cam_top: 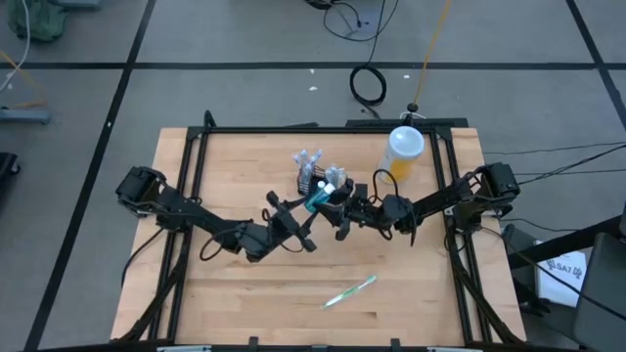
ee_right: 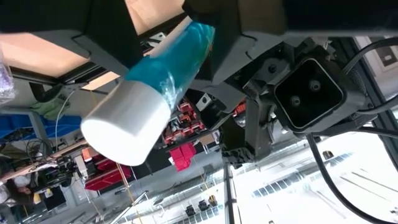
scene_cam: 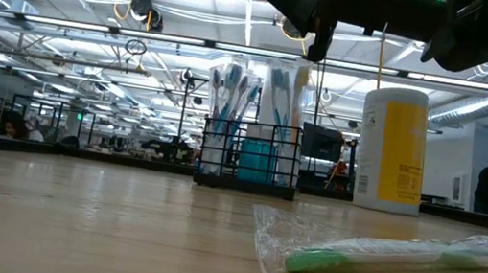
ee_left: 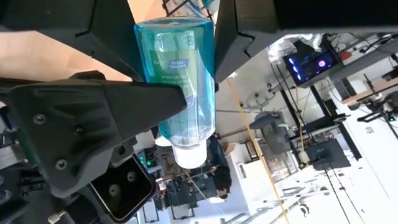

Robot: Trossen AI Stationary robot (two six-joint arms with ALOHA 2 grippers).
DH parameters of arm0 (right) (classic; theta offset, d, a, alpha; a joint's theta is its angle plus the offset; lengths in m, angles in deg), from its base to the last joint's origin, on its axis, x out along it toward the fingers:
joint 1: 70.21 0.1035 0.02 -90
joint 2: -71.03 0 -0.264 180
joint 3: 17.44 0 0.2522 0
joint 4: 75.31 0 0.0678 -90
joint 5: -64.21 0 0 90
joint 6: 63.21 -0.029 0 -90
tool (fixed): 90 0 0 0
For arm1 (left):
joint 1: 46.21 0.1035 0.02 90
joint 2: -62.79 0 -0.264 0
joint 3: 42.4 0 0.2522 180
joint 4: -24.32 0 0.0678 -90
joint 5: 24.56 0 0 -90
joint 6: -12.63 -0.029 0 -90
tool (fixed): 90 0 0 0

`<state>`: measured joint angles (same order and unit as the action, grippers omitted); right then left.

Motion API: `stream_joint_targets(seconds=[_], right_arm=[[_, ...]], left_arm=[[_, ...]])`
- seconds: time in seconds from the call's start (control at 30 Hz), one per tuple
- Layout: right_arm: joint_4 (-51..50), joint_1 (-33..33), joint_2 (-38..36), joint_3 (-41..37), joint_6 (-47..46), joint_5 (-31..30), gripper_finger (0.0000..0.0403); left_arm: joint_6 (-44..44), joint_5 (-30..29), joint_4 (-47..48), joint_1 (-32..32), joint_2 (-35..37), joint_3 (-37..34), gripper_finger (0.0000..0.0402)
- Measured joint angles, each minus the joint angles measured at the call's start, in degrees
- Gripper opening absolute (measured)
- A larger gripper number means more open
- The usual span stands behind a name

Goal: Pick & Place toothbrushing station
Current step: Put the blue mouthwash into the black wire organizer

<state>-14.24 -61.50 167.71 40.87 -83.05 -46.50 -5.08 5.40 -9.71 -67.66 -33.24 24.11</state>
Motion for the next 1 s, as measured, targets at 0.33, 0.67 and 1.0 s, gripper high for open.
stream_joint_targets(seconds=[0.33, 0.67, 1.0], right_arm=[[-0.04, 0.02, 0.0, -0.04, -0.04, 0.02, 0.0115], [-0.37, 0.0, 0.0, -0.04, 0.11, -0.04, 0.0113], [-2.29, -0.02, 0.0, -0.04, 1.82, 0.04, 0.0111]], left_arm=[[-0.2, 0.01, 1.3, 0.42, 0.0, 0.0, 0.0173], [0.47, 0.35, 1.33, 0.75, 0.02, 0.0, 0.0173], [1.73, -2.68, 2.04, 0.73, 0.02, 0.02, 0.0252]])
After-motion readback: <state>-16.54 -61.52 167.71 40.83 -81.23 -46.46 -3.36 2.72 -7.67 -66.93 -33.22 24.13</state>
